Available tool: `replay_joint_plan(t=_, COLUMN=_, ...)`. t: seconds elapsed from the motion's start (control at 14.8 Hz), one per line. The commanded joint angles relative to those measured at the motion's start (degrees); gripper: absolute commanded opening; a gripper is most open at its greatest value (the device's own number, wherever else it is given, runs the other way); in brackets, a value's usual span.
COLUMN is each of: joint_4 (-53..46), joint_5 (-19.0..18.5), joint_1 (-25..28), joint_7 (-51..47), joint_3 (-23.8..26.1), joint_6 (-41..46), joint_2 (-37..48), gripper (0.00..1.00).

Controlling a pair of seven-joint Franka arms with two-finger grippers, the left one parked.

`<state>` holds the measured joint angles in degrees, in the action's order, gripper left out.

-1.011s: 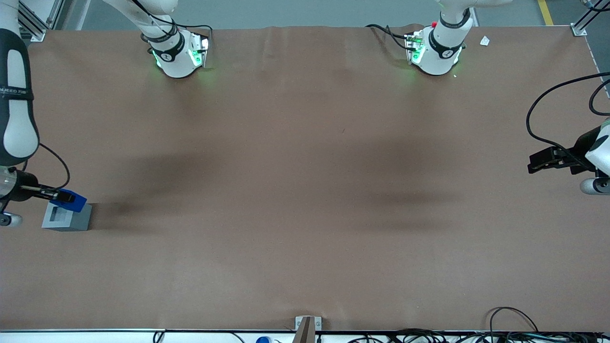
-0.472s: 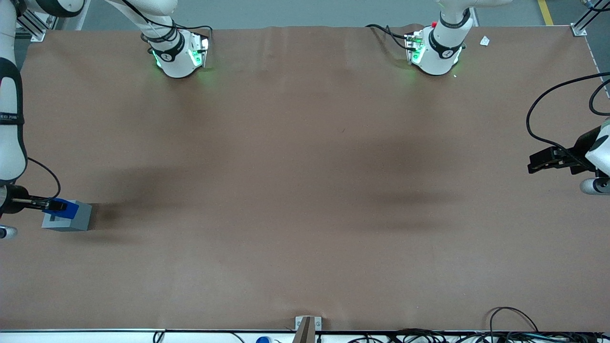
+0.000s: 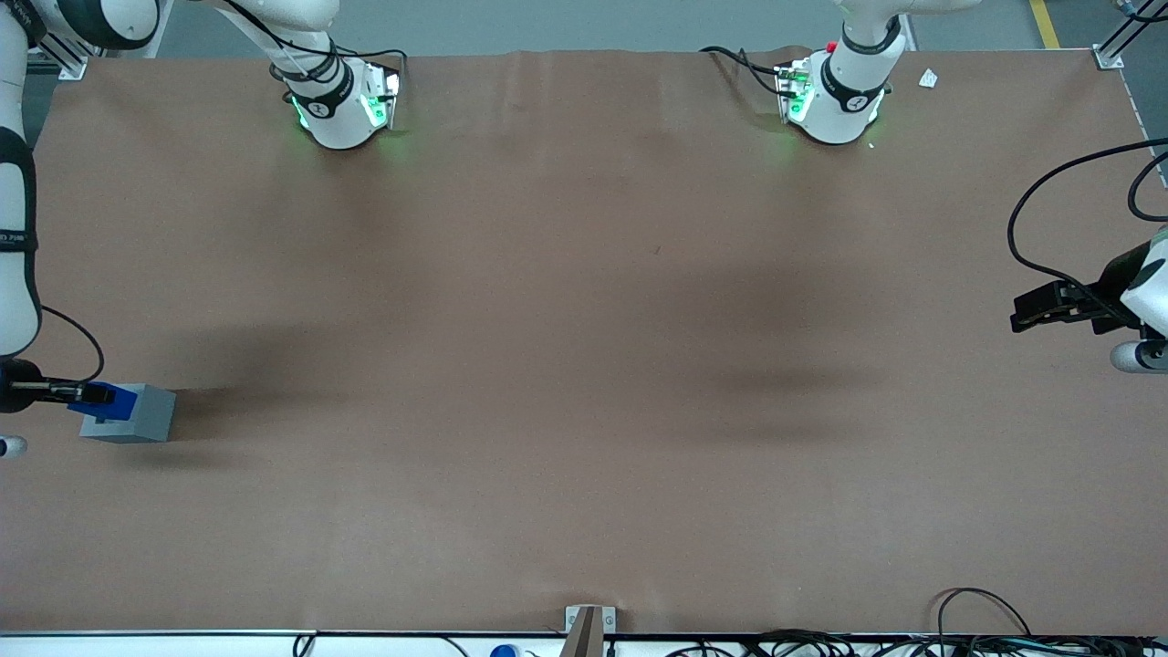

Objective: Insert blue part into gray base with right arm
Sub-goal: 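Lower the blue block into the gray base's socket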

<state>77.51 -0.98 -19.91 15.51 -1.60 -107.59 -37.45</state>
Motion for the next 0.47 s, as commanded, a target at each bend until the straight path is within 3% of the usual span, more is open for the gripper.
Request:
replay_joint_plan(t=0.0, joint_4=-1.92, joint_5=-0.69, joint_1=-1.27, joint_7=2.06, joint_3=0.81, joint_6=1.07, joint_2=-1.22, gripper=0.02)
replay_joint_plan(t=0.4, joint_4=-3.85, joint_5=-1.83, joint_1=-1.62, joint_7=5.14, joint_3=0.81, joint_6=0.98, joint_2=-2.97, gripper=0.01)
